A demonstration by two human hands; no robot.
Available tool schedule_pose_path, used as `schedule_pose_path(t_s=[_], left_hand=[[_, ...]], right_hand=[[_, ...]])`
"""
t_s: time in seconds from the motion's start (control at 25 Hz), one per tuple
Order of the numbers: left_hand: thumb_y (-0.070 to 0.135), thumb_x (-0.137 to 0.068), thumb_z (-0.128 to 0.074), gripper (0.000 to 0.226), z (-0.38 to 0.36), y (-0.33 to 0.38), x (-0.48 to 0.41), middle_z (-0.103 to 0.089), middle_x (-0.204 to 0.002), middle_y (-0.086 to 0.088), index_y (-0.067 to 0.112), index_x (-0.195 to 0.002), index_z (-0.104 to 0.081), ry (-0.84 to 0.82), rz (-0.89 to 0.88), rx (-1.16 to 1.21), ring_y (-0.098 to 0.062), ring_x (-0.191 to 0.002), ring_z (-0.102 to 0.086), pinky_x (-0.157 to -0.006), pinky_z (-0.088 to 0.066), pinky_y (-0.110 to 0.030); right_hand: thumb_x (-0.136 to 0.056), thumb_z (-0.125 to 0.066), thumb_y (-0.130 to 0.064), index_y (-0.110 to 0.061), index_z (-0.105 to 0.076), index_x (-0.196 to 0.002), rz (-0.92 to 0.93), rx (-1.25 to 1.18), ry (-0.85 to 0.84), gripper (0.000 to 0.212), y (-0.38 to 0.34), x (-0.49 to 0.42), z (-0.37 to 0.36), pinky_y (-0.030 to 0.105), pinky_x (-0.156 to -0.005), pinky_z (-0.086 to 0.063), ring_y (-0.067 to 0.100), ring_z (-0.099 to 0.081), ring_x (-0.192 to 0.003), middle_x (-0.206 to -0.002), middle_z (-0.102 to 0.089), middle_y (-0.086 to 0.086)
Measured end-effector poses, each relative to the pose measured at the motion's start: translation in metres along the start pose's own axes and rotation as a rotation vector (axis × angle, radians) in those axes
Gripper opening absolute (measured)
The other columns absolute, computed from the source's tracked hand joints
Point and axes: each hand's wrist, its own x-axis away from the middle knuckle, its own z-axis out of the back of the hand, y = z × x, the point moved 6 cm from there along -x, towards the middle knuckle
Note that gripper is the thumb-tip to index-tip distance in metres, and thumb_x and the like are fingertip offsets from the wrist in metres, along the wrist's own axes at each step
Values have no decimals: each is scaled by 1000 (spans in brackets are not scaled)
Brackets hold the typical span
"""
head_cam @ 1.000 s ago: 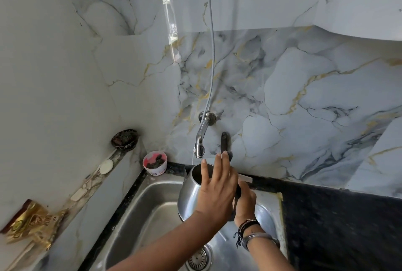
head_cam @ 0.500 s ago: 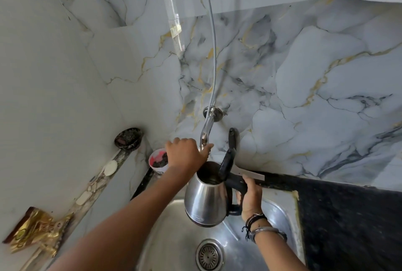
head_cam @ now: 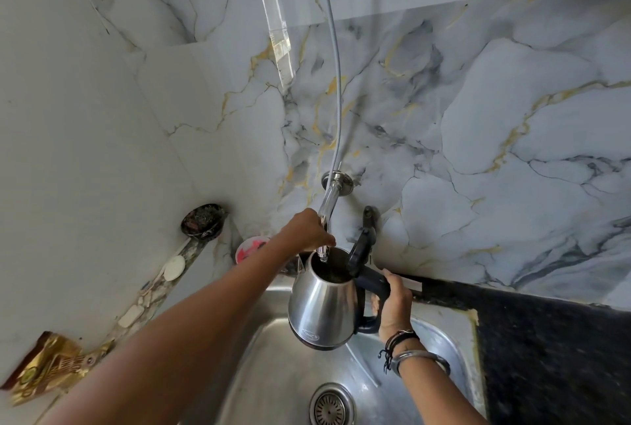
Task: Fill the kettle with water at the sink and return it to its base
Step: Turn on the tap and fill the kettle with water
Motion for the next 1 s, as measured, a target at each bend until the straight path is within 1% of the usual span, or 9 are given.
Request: schedule_pose_path(t_s=[0.12,0.32,0.44,0.56,0.64,0.68,0.8,0.88,1.0], left_hand=[[35,-77,-85,44,2,-6,-5,-47,-59,0,10,-64,-51,-147,-76,-25,-14,-51,-42,-50,-33,-27],[33,-84,-80,48,-1,-11,0,-52,-69,-12,-12,-84,-63,-203,-188,65,-20,-61,-45,-59,-35,-32],[31,-85,-79,47,0,-10,2,-51,-71,-13,-13,-88,-64,-215,-211,115,-20,-63,-43,-59,-34,-31],[28,-84,-80,33,3,-9,6,-54,-62,0,4,-69,-65,-231,-229,136,-12,-55,-44,-52,-35,-17],[24,-85,-80,25,4,-9,10,-61,-62,4,13,-67,-66,-226,-262,188,-6,-56,-51,-49,-38,-8],[22,-85,-80,21,4,-10,12,-67,-69,0,9,-73,-70,-217,-268,213,-8,-62,-56,-55,-42,-9],[23,-85,-80,26,8,-10,17,-75,-95,-17,-1,-93,-74,-192,-288,244,-21,-84,-66,-79,-49,-29],[28,-84,-80,25,8,-11,15,-76,-91,-14,4,-90,-76,-185,-300,211,-19,-80,-65,-79,-47,-33],[43,-79,-81,22,6,-16,13,-65,-69,9,25,-73,-72,-128,-266,117,-9,-70,-55,-78,-39,-36]], right_hand=[[-88,-57,-24,-15,-47,-56,11,16,-19,35,1,-2,-6,22,-38,-25,14,-36,-36,-43,-39,0],[-87,-58,-24,-21,-49,-50,5,11,-33,38,3,1,-8,23,-40,-26,12,-37,-37,-43,-39,-3],[-88,-58,-24,-20,-50,-53,7,33,-45,36,2,2,-4,24,-42,-26,13,-38,-40,-46,-39,-1],[-88,-57,-25,-17,-49,-58,8,53,-51,33,1,1,0,24,-41,-27,14,-38,-41,-48,-39,0],[-89,-56,-25,-17,-49,-59,15,59,-54,32,0,1,1,23,-40,-28,13,-38,-40,-48,-39,0],[-89,-56,-25,-17,-49,-59,18,58,-54,32,0,1,1,23,-39,-28,13,-38,-39,-47,-39,0],[-88,-57,-25,-17,-49,-59,16,69,-47,32,-1,1,1,23,-40,-27,14,-38,-39,-46,-39,0],[-87,-58,-25,-18,-50,-58,14,68,-41,31,1,0,1,24,-41,-27,14,-38,-40,-48,-39,0],[-86,-59,-27,-18,-50,-58,17,77,-43,30,1,0,2,25,-42,-27,15,-38,-41,-49,-39,1]])
